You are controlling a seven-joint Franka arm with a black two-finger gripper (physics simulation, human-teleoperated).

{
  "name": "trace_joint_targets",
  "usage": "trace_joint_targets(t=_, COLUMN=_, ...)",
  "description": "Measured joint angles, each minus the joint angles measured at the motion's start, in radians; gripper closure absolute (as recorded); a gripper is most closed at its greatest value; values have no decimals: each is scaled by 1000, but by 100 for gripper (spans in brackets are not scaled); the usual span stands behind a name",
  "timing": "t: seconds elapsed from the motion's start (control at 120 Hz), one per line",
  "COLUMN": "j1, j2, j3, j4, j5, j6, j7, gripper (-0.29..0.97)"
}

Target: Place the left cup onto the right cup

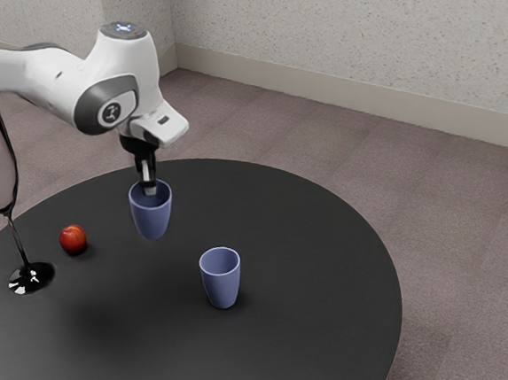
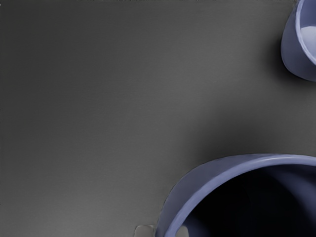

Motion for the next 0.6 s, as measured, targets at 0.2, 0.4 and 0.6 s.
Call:
trace_joint_targets(t=0.2, j1=-37, j2=42, j3=0, j4=58, j5=7, j6=-36, j7=-9, gripper=79)
trace_joint_targets(t=0.4, j1=-256, j2=77, j3=1, j4=129, j5=12, j6=-46, j7=-15, gripper=79)
trace_joint_targets(t=0.6, j1=-236, j2=62, j3=2, j4=121, j5=11, j6=-67, j7=-28, gripper=79)
